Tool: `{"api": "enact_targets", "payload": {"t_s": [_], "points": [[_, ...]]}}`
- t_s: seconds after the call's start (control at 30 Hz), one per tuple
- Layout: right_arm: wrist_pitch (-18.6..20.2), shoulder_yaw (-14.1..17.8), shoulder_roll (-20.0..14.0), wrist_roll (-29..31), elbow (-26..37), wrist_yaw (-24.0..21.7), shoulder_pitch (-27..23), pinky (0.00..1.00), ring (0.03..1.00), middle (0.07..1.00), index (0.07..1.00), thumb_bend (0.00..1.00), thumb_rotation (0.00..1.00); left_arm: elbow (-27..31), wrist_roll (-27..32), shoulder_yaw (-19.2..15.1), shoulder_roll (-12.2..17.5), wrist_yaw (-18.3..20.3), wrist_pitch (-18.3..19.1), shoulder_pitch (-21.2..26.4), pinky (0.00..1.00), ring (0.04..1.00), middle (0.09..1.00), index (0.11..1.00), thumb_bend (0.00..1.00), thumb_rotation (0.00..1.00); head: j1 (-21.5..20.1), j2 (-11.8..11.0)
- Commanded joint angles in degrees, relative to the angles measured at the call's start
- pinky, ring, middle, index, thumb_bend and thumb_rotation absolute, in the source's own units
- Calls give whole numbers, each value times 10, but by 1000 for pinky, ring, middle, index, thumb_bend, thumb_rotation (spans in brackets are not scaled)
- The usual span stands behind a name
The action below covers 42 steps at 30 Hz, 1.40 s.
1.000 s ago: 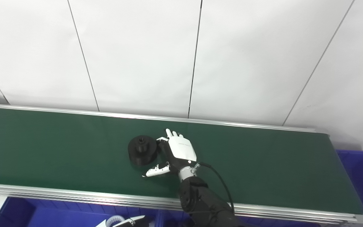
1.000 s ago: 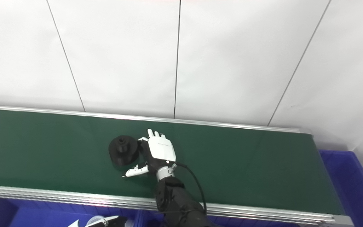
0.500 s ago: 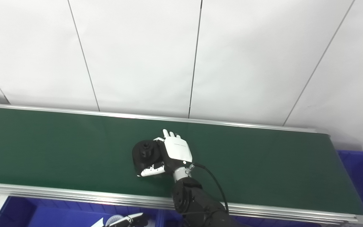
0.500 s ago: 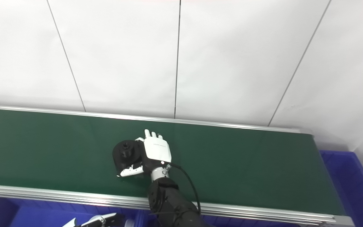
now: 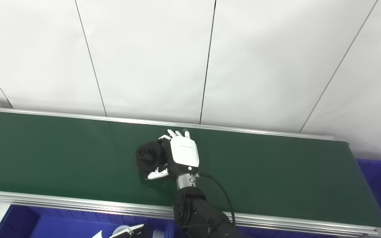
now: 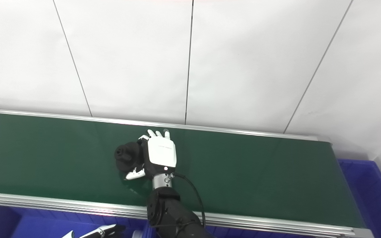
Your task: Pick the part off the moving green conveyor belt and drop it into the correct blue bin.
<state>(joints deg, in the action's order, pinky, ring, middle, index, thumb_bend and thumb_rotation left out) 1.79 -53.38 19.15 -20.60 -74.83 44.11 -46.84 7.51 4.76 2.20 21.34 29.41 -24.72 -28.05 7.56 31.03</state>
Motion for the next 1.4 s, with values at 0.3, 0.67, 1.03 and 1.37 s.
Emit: {"api": "enact_targets", "payload": {"t_s": [0.3,0.67,1.03,1.37], "points": [[-71,77,17,-73,-32,83,-35,987,873,821,487,524,144,-14,0,10,-7,6,-22,31,826,900,926,901,512,604,-25,-5],[-96,133,-34,-142,87,124,3,955,860,798,487,524,143,-41,0,18,-12,16,-22,68,827,902,926,903,503,570,-55,-12],[-61,169,-135,-221,397,59,152,924,843,769,487,524,143,-77,6,21,-21,40,-22,119,826,900,938,912,497,570,-103,-5],[-68,239,-196,-223,630,-49,289,909,844,759,486,524,138,-70,22,21,-24,49,-22,148,911,954,977,958,453,637,-183,108]]}}
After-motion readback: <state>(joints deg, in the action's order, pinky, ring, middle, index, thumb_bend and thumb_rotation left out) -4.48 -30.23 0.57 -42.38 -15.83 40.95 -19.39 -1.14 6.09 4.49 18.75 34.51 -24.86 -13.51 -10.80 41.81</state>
